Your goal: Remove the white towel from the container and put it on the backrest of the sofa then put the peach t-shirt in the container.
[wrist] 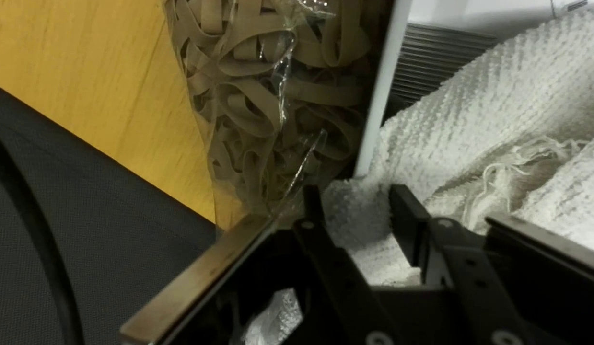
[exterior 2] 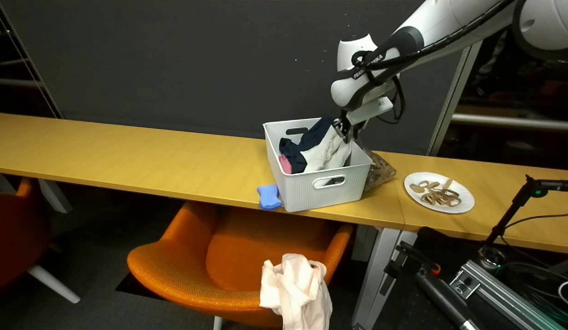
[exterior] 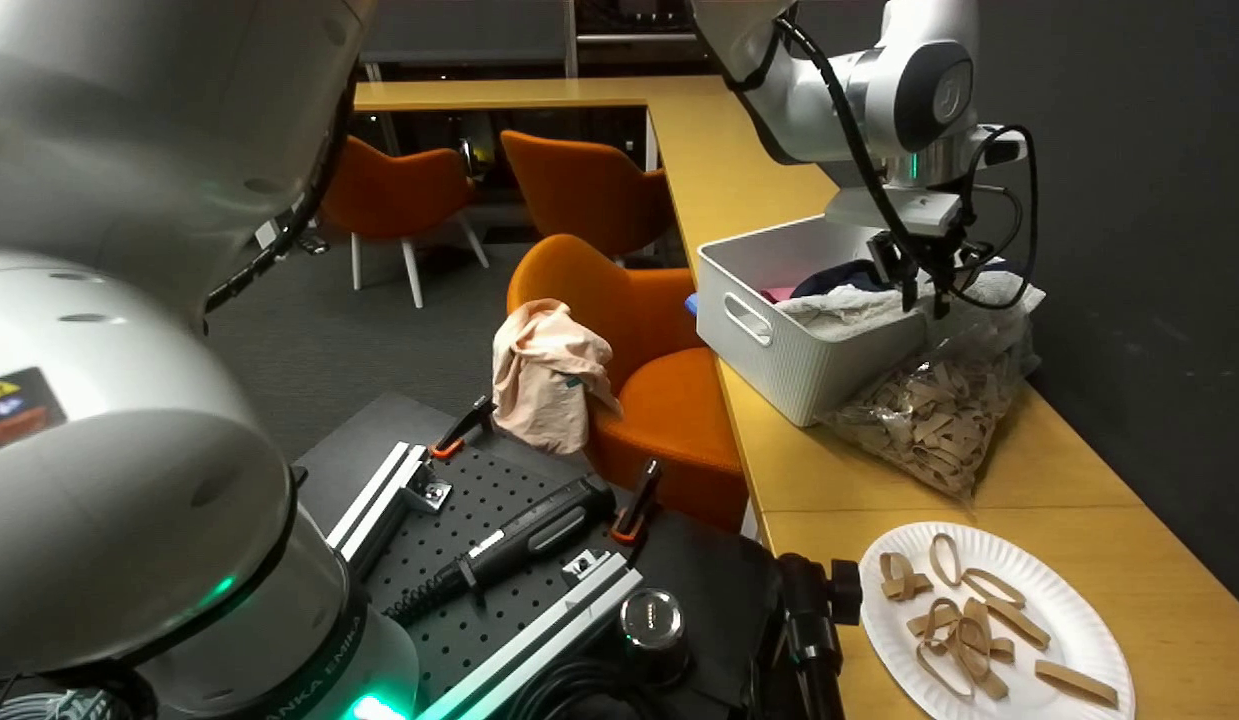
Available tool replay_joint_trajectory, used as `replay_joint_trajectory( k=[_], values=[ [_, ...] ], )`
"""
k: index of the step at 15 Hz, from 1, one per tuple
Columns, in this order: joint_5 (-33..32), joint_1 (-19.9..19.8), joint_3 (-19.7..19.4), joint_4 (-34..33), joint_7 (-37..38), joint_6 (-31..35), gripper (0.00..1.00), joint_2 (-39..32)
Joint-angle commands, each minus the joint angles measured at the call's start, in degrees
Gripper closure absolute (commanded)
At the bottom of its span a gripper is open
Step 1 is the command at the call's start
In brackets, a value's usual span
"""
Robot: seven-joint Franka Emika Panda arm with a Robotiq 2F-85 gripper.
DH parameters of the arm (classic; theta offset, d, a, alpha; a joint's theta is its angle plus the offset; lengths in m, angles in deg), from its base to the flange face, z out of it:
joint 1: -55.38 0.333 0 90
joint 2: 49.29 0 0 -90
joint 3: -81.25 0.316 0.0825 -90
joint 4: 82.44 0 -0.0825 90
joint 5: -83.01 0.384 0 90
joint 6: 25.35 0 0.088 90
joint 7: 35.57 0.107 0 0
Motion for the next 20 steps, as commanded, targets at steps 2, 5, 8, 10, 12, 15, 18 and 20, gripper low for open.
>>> replay_joint_trajectory(
  k=[2,5,8,10,12,15,18,20],
  values=[
    [-1.83,0.49,-0.67,0.47,1.04,-0.22,0.81,1.52],
    [-1.67,0.39,-0.49,0.35,1.0,-0.18,0.99,1.18],
    [-1.66,0.46,-0.51,0.52,0.99,-0.06,1.0,1.42],
    [-1.83,0.61,-0.67,1.06,1.08,0.1,0.99,2.2],
    [-2.29,1.29,-0.86,2.26,1.18,0.0,0.99,4.39],
    [-1.27,1.97,0.81,5.37,-0.2,-1.22,0.99,10.92],
    [-0.65,3.1,3.04,8.32,-2.12,-2.54,0.99,17.79],
    [0.05,3.8,5.05,9.77,-3.91,-3.73,0.99,22.56]
  ],
)
